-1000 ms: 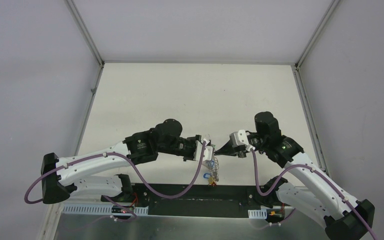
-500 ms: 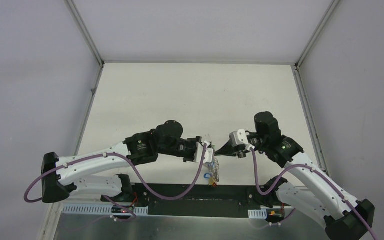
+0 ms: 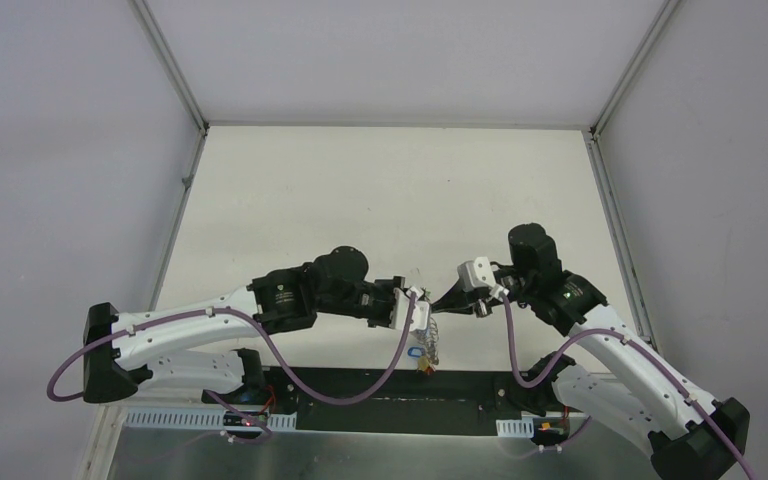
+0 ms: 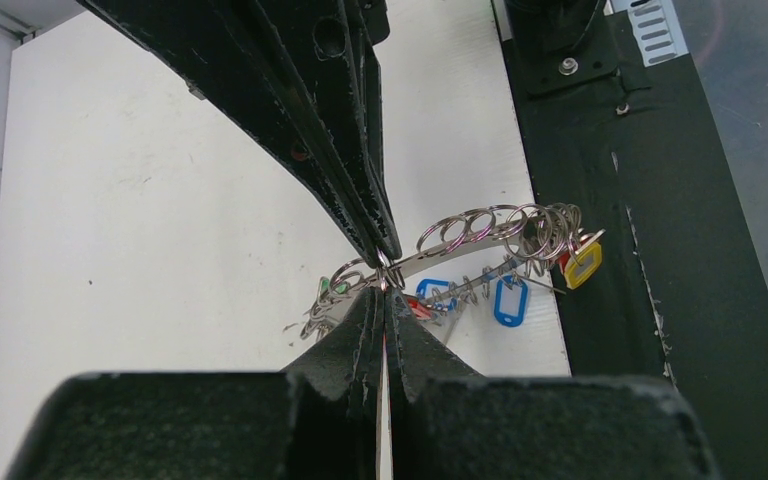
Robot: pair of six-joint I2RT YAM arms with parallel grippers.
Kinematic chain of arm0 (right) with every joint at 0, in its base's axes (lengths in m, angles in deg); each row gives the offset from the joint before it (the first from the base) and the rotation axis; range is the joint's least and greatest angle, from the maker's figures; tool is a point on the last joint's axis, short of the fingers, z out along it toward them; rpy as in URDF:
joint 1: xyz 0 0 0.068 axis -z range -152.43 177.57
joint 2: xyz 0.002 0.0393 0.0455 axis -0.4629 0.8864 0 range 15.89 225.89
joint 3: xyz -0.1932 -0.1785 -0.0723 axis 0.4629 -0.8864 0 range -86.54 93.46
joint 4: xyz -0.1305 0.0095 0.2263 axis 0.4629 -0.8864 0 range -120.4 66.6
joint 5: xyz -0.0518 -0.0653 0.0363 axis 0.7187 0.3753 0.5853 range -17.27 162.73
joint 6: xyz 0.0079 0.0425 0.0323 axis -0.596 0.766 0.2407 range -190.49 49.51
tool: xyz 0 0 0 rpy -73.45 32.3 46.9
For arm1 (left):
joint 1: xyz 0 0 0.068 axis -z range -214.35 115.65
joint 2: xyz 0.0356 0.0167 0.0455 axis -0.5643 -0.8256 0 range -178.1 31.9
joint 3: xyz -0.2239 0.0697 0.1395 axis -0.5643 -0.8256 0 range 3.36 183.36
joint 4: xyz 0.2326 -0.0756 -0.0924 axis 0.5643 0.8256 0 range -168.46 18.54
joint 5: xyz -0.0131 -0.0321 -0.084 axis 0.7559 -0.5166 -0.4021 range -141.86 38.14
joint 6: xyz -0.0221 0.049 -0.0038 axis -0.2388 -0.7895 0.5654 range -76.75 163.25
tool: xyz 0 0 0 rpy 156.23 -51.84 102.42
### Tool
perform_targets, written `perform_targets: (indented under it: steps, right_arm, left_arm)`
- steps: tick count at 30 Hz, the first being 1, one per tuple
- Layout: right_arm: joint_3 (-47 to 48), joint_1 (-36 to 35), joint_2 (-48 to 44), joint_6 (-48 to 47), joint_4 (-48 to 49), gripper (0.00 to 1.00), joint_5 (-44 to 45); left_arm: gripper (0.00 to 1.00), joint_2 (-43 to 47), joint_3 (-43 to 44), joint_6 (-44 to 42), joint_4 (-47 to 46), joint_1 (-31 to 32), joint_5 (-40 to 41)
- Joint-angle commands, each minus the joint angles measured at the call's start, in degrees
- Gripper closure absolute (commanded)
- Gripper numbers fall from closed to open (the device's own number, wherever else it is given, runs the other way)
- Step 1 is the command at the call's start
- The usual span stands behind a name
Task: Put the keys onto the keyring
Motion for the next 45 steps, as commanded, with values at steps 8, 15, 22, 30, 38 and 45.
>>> perform_targets:
  steps: [8,15,22,30,38,45]
  right_arm:
    - [1.9,-0.2,1.0,9.1,5.2,1.0,0.3]
    - [1.3,-0.2,0.1,11.9,6.2,1.0,1.7]
    - [0.9,-0.1,-0.1,12.3,6.4,1.0,1.0]
    - [1.1,-0.2,0.2,12.5,6.4,1.0,0.5]
    - [1.0,-0.2,0.1,12.8,6.5,1.0,0.8]
    - [1.1,-0.2,0.1,12.9,6.4,1.0,1.1]
  left_arm:
    - [1.0,2.3,2.2,-1.7,1.5,2.1,5.4]
    - [1.0,1.9,2.1,-1.9,2.0,3.1,7.2]
    - [1.0,1.2,3.5,-2.3,2.0,4.3,13.3]
    - [1.0,1.2,4.0,-3.4,1.5,4.9,16.0]
    - [1.0,-0.6,4.5,-4.3,0.4,6.0,13.2]
    - [1.0,-1.0,4.4,-4.5,0.4,6.4,12.8]
